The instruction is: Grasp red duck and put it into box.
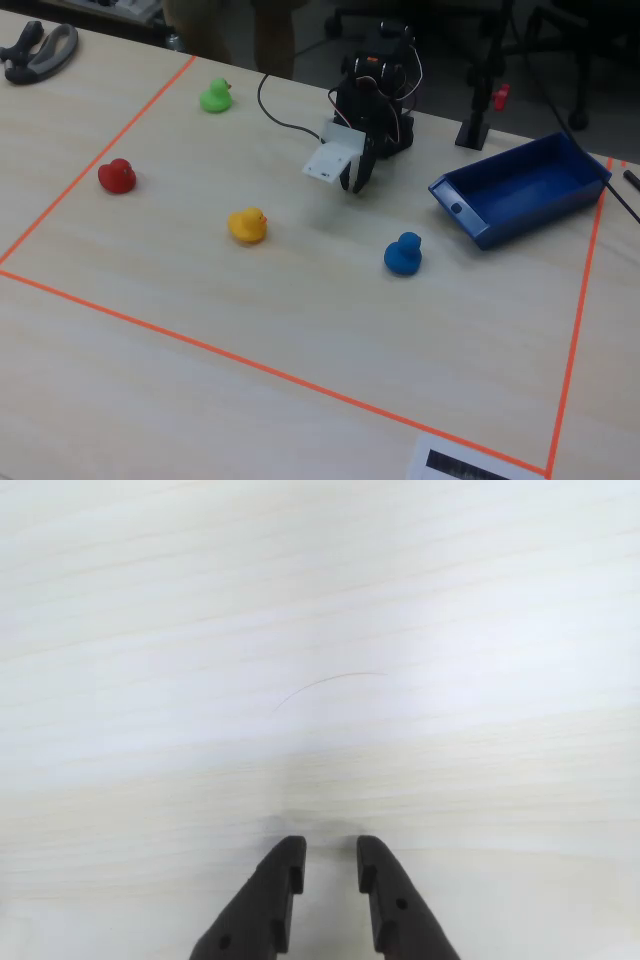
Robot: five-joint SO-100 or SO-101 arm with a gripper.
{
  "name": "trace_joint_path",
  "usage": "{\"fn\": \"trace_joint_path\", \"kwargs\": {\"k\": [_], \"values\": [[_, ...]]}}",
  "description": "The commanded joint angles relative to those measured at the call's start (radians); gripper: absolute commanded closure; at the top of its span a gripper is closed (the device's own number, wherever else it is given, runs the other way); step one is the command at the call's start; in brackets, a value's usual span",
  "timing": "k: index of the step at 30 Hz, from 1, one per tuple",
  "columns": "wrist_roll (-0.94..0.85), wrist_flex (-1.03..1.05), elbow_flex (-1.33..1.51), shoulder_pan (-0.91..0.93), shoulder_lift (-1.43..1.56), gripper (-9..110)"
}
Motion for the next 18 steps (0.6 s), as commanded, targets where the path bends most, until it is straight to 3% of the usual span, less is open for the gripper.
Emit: {"fn": "trace_joint_path", "kwargs": {"k": [1,18], "values": [[-0.005,0.02,-0.003,0.009,-0.006,97],[-0.005,0.02,-0.003,0.009,-0.006,101]]}}
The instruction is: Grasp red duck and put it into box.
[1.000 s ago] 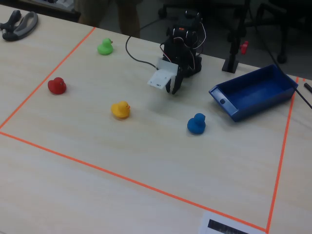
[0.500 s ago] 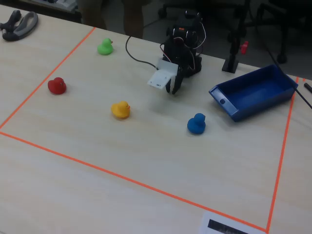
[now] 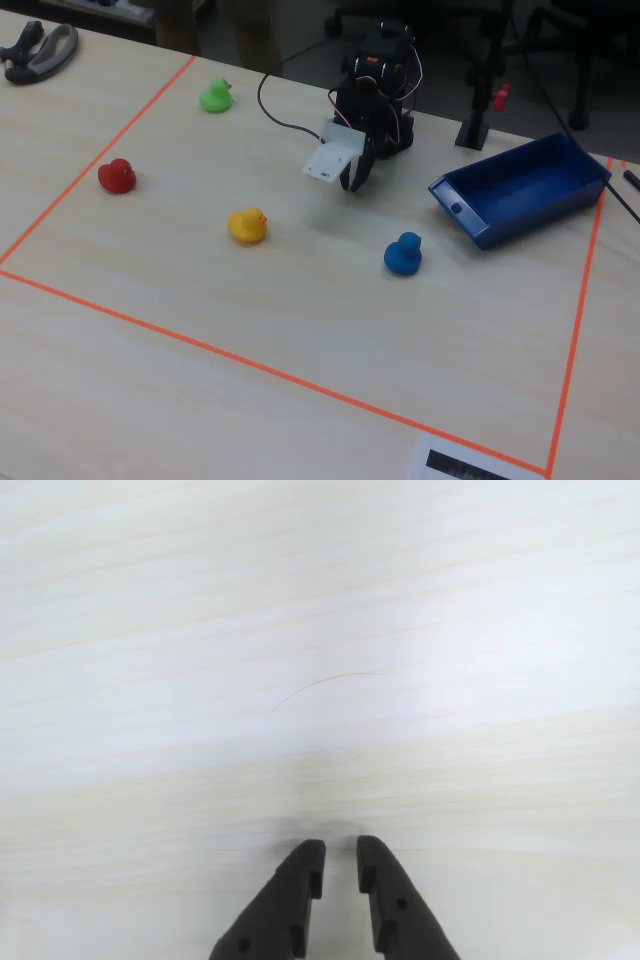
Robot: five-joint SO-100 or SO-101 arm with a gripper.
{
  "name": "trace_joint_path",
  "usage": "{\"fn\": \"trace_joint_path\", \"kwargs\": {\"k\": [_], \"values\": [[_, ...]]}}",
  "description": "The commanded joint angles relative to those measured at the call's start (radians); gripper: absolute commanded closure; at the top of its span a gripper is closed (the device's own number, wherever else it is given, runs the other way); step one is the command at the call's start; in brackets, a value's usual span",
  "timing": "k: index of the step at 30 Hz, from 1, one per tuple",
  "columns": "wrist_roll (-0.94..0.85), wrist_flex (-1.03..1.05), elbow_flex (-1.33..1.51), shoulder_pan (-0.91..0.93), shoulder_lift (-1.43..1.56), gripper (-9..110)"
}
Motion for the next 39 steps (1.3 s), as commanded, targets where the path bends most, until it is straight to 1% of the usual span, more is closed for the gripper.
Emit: {"fn": "trace_joint_path", "kwargs": {"k": [1,6,9,13,17,20,24,26,32,39], "values": [[-0.005,0.02,-0.003,0.009,-0.006,101],[-0.006,-0.002,-0.003,0.011,-0.006,100],[-0.025,-0.067,-0.015,0.069,-0.008,92],[-0.064,-0.121,-0.156,0.14,-0.06,87],[-0.071,-0.161,-0.445,0.176,-0.351,83],[-0.074,-0.224,-0.672,0.252,-0.578,78],[-0.098,-0.304,-0.896,0.36,-0.795,74],[-0.114,-0.368,-0.965,0.417,-0.877,72],[-0.147,-0.723,-1.042,0.572,-1.091,70],[-0.196,-0.98,-1.1,0.689,-1.27,67]]}}
